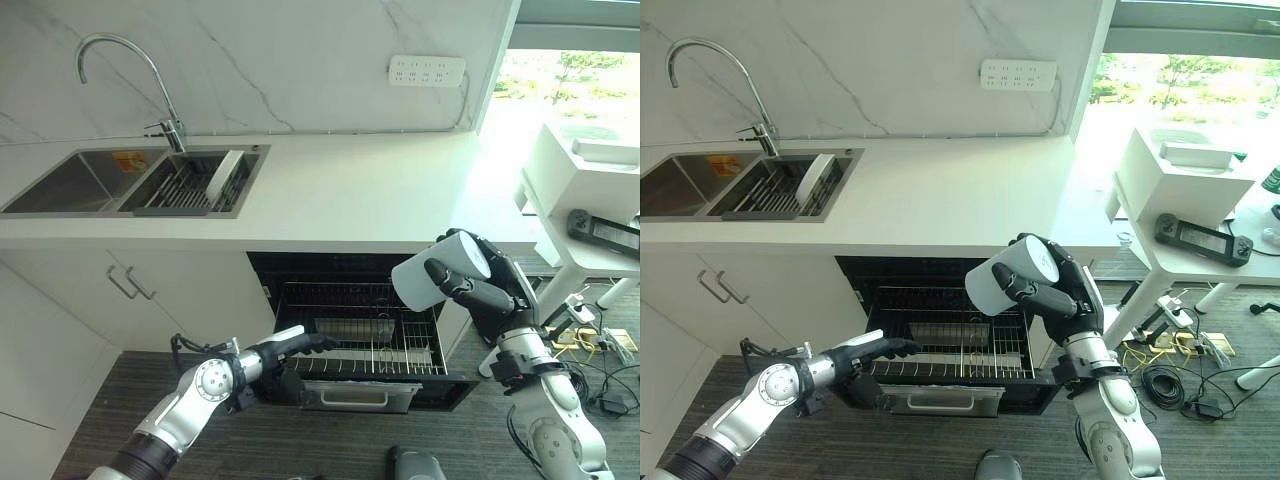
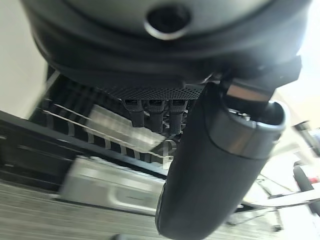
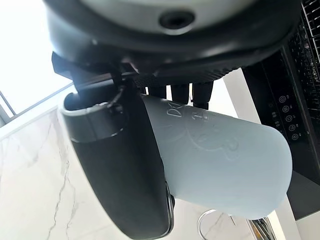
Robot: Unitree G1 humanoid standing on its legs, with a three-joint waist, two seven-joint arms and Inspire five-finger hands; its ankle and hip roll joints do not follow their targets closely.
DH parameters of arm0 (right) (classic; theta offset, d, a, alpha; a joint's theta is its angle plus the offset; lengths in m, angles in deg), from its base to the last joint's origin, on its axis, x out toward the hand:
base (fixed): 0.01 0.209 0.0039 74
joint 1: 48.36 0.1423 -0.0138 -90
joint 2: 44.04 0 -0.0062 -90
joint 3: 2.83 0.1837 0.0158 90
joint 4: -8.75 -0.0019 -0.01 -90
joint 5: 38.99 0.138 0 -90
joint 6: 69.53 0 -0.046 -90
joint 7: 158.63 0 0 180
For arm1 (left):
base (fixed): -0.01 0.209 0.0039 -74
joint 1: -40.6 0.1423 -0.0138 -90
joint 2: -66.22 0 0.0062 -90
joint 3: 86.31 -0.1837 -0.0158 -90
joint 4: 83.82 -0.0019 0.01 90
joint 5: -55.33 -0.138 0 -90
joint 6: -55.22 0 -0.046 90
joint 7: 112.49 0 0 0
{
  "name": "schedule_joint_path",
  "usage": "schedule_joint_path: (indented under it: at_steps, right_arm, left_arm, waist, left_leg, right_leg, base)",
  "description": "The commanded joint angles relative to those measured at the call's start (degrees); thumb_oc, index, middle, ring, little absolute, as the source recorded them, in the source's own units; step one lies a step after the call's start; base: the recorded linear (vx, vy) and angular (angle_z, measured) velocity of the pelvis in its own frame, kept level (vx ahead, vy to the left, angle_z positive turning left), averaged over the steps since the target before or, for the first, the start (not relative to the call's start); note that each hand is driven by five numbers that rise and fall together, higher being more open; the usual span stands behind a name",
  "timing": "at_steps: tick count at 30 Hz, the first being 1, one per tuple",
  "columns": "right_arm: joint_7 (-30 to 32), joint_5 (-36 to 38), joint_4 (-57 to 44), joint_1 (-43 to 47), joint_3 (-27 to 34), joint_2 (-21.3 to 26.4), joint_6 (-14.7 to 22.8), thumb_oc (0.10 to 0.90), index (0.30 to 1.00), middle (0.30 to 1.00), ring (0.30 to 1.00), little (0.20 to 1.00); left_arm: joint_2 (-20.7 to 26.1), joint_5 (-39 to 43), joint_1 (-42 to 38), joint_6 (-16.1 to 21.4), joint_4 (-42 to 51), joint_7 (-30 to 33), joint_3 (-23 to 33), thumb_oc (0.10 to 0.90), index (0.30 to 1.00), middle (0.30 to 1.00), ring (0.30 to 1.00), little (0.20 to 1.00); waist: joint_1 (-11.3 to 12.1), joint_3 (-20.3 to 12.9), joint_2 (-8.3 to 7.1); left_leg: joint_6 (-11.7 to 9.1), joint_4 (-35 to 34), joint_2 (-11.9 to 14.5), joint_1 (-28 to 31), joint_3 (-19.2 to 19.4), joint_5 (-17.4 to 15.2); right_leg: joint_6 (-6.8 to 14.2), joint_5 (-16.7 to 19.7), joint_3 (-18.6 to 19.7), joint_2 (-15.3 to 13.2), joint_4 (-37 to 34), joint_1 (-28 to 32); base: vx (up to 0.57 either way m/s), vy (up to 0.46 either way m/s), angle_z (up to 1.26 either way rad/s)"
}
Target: Place the dishes in the dishwasher.
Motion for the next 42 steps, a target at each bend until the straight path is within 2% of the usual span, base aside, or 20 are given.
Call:
schedule_joint_path:
  at_steps: [1, 9, 13, 15, 18, 21, 23, 24, 26, 29, 32, 34, 35, 36, 37, 38, 39, 40, 41, 42]
  right_arm:
    - [-2.02, 2.44, -1.99, 8.26, 0.97, 0.91, 6.59, 0.400, 0.300, 0.300, 0.300, 0.300]
    - [-2.39, 2.28, -1.95, 8.66, 0.72, 0.49, 5.53, 0.400, 0.300, 0.300, 0.300, 0.300]
    - [-2.37, 2.08, -2.15, 9.14, 0.59, 0.25, 4.33, 0.400, 0.300, 0.300, 0.300, 0.300]
    - [-2.22, 1.76, -2.55, 9.57, 0.57, 0.03, 3.42, 0.400, 0.300, 0.300, 0.300, 0.300]
    - [-2.35, 1.13, -2.49, 10.46, 0.36, -0.40, 2.26, 0.400, 0.300, 0.300, 0.300, 0.300]
    - [-1.84, 1.00, -2.55, 11.60, 0.12, -0.01, 1.22, 0.400, 0.300, 0.300, 0.300, 0.300]
    - [-1.38, 1.20, -2.84, 12.27, 0.19, 0.46, 0.55, 0.400, 0.300, 0.300, 0.300, 0.300]
    - [-0.83, 1.37, -3.22, 12.77, 0.35, 1.25, -0.01, 0.400, 0.300, 0.300, 0.300, 0.300]
    - [-0.85, 1.40, -3.21, 12.91, 0.52, 1.54, -0.12, 0.400, 0.300, 0.300, 0.300, 0.300]
    - [-1.79, 1.79, -2.53, 12.72, 1.46, 2.34, 0.29, 0.400, 0.300, 0.300, 0.300, 0.300]
    - [-1.92, 1.87, -2.34, 12.27, 1.85, 2.31, 0.39, 0.400, 0.300, 0.300, 0.300, 0.300]
    - [-1.84, 1.82, -2.47, 11.83, 2.17, 2.17, 0.47, 0.400, 0.300, 0.300, 0.300, 0.300]
    - [-1.63, 1.31, -2.69, 10.86, 2.55, 1.78, 0.99, 0.400, 0.300, 0.300, 0.300, 0.300]
    - [-1.53, 1.13, -2.73, 10.55, 2.62, 1.66, 1.19, 0.400, 0.300, 0.300, 0.300, 0.300]
    - [-1.49, 0.88, -2.64, 9.90, 2.95, 1.51, 1.66, 0.400, 0.300, 0.300, 0.300, 0.300]
    - [-1.47, 0.61, -2.66, 9.30, 3.39, 1.38, 2.04, 0.400, 0.300, 0.300, 0.300, 0.300]
    - [-1.54, 0.03, -2.37, 7.94, 4.55, 1.03, 2.73, 0.400, 0.300, 0.300, 0.300, 0.300]
    - [-1.89, -0.45, -1.84, 7.51, 5.15, 0.62, 3.00, 0.400, 0.300, 0.300, 0.300, 0.300]
    - [-1.90, -1.74, -0.44, 7.05, 5.87, 0.03, 3.36, 0.400, 0.300, 0.300, 0.300, 0.300]
    - [-1.77, -2.50, 0.48, 7.11, 6.05, -0.05, 3.40, 0.400, 0.300, 0.300, 0.300, 0.300]
  left_arm:
    - [-1.28, -3.96, -6.74, 2.24, 0.21, 4.75, -0.94, 0.800, 0.900, 0.900, 0.900, 0.900]
    - [-5.19, -10.33, -6.28, 0.07, -11.29, 10.23, -4.40, 0.800, 0.900, 0.900, 0.900, 0.900]
    - [-8.65, -11.45, -5.88, -0.80, -18.85, 9.10, -5.51, 0.800, 0.900, 0.900, 0.900, 0.900]
    - [-11.48, -6.81, -5.44, -3.65, -23.17, 1.09, -6.67, 0.800, 0.900, 0.900, 0.900, 0.900]
    - [-14.02, -6.26, -4.71, -7.31, -27.96, -7.44, -8.43, 0.800, 0.900, 0.900, 0.900, 0.900]
    - [-14.32, -8.29, -4.60, -11.61, -29.48, -15.69, -10.27, 0.800, 0.900, 0.900, 0.900, 0.900]
    - [-13.51, -9.69, -4.30, -14.29, -28.71, -20.34, -11.04, 0.800, 0.900, 0.900, 0.900, 0.900]
    - [-11.47, -9.38, -3.62, -16.45, -25.47, -25.43, -11.71, 0.800, 0.900, 0.900, 0.900, 0.900]
    - [-10.20, -8.94, -3.15, -17.48, -23.26, -27.80, -11.81, 0.800, 0.900, 0.900, 0.900, 0.900]
    - [-5.86, -8.63, -2.19, -21.20, -14.85, -34.96, -11.42, 0.800, 0.900, 0.900, 0.900, 0.900]
    - [-4.56, -7.30, -2.09, -21.17, -11.28, -33.06, -9.95, 0.800, 0.900, 0.900, 0.900, 0.900]
    - [-4.11, -3.84, -2.31, -19.91, -8.95, -28.40, -8.25, 0.800, 0.900, 0.900, 0.900, 0.900]
    - [-3.36, 0.93, -2.63, -17.85, -5.44, -20.69, -4.88, 0.800, 0.900, 0.900, 0.900, 0.900]
    - [-2.86, 3.03, -2.83, -16.86, -4.19, -18.40, -3.59, 0.800, 0.900, 0.900, 0.900, 0.900]
    - [-2.01, 8.45, -3.25, -15.27, -1.70, -13.27, -0.56, 0.800, 0.900, 0.900, 0.900, 0.900]
    - [-1.38, 12.27, -3.39, -14.65, 0.48, -11.10, 2.39, 0.800, 0.900, 0.900, 0.900, 0.900]
    - [-0.71, 20.22, -3.10, -12.08, 4.48, -5.88, 9.28, 0.800, 0.900, 0.900, 0.900, 0.900]
    - [-0.62, 22.25, -2.66, -11.05, 5.53, -4.83, 12.22, 0.800, 0.900, 0.900, 0.900, 0.900]
    - [-1.31, 26.86, -2.09, -7.27, 6.11, -1.01, 16.62, 0.800, 0.900, 0.900, 0.900, 0.900]
    - [-1.85, 28.99, -1.91, -4.90, 6.00, 1.04, 18.28, 0.800, 0.900, 0.900, 0.900, 0.900]
  waist:
    - [-0.45, -1.95, 0.06]
    - [-1.18, -2.04, 0.14]
    - [-1.68, -2.05, 0.10]
    - [-2.03, -1.82, 0.36]
    - [-2.50, -1.89, 0.59]
    - [-2.74, -1.84, 1.09]
    - [-2.74, -1.84, 1.49]
    - [-2.59, -1.74, 2.03]
    - [-2.48, -1.70, 2.30]
    - [-2.08, -1.70, 2.89]
    - [-1.76, -1.82, 2.82]
    - [-1.52, -1.89, 2.75]
    - [-1.10, -1.83, 2.59]
    - [-0.99, -1.79, 2.50]
    - [-0.69, -1.69, 2.33]
    - [-0.32, -1.57, 2.21]
    - [0.53, -1.43, 1.88]
    - [0.89, -1.37, 1.75]
    - [1.60, -1.34, 1.39]
    - [1.92, -1.34, 1.14]
  left_leg:
    - [1.12, -0.75, 0.58, 6.71, -2.15, -13.04]
    - [1.33, -0.75, 0.58, 6.97, -1.37, -13.23]
    - [1.36, -0.75, 0.62, 7.38, -0.98, -13.40]
    - [1.32, -0.75, 0.84, 7.83, -0.68, -13.79]
    - [1.30, -0.75, 0.76, 7.93, -0.36, -13.92]
    - [1.34, -0.75, 0.74, 7.92, -0.17, -14.03]
    - [1.30, -0.75, 0.74, 7.74, -0.16, -13.97]
    - [1.38, -0.75, 0.72, 7.54, -0.08, -13.95]
    - [1.43, -0.75, 0.72, 7.43, -0.01, -13.94]
    - [1.49, -0.75, 0.82, 6.97, 0.43, -13.75]
    - [1.53, -0.75, 0.66, 6.78, 0.28, -13.63]
    - [1.48, -0.75, 0.69, 6.65, 0.12, -13.56]
    - [1.45, -0.75, 0.60, 6.52, -0.25, -13.42]
    - [1.44, -0.75, 0.58, 6.52, -0.33, -13.37]
    - [1.38, -0.75, 0.56, 6.51, -0.53, -13.30]
    - [1.37, -0.75, 0.51, 6.47, -0.76, -13.22]
    - [1.40, -0.75, 0.51, 6.30, -1.24, -13.08]
    - [1.35, -0.75, 0.53, 6.26, -1.44, -13.03]
    - [1.26, -0.75, 0.54, 6.29, -1.80, -12.96]
    - [1.17, -0.75, 0.58, 6.29, -2.02, -12.90]
  right_leg:
    - [7.92, 2.83, -0.40, -0.85, -3.21, -1.24]
    - [7.97, 2.84, 0.15, -0.53, -3.21, -1.29]
    - [8.01, 3.17, 0.36, -0.46, -3.21, -1.24]
    - [8.17, 3.23, 0.43, -0.31, -3.21, -1.10]
    - [8.28, 3.26, 0.58, -0.30, -3.21, -1.19]
    - [8.19, 2.54, 0.66, -0.12, -3.21, -1.13]
    - [8.10, 1.99, 0.67, -0.03, -3.21, -1.17]
    - [7.91, 1.05, 0.70, 0.12, -3.21, -1.00]
    - [7.82, 0.64, 0.75, 0.18, -3.21, -0.90]
    - [7.81, 0.12, 0.64, -0.06, -3.21, -0.61]
    - [7.87, 0.37, 0.39, -0.22, -3.21, -0.56]
    - [7.80, 0.36, 0.18, -0.32, -3.21, -0.58]
    - [7.74, 0.55, -0.09, -0.47, -3.21, -0.45]
    - [7.76, 0.70, -0.19, -0.56, -3.21, -0.38]
    - [7.76, 0.93, -0.40, -0.72, -3.21, -0.28]
    - [7.75, 1.01, -0.58, -0.86, -3.21, -0.19]
    - [7.64, 0.92, -0.93, -1.07, -3.21, -0.04]
    - [7.55, 1.02, -1.14, -1.18, -3.21, 0.04]
    - [7.44, 1.01, -1.48, -1.34, -3.21, 0.26]
    - [7.36, 0.93, -1.69, -1.41, -3.21, 0.39]
  base:
    - [0.01, -0.007, -0.07]
    - [0.00, -0.002, -0.06]
    - [0.01, 0.004, 0.00]
    - [0.01, 0.012, -0.02]
    - [0.00, 0.021, -0.07]
    - [-0.01, 0.029, -0.11]
    - [-0.03, 0.038, -0.04]
    - [-0.03, 0.044, -0.01]
    - [-0.04, 0.043, -0.01]
    - [-0.05, 0.030, -0.06]
    - [-0.01, -0.001, 0.01]
    - [-0.01, -0.010, 0.02]
    - [-0.01, -0.017, 0.06]
    - [-0.01, -0.017, 0.07]
    - [0.00, -0.010, 0.10]
    - [-0.01, -0.019, 0.08]
    - [-0.01, -0.020, 0.09]
    - [0.00, -0.028, 0.05]
    - [0.01, -0.027, 0.16]
    - [0.02, -0.032, 0.23]
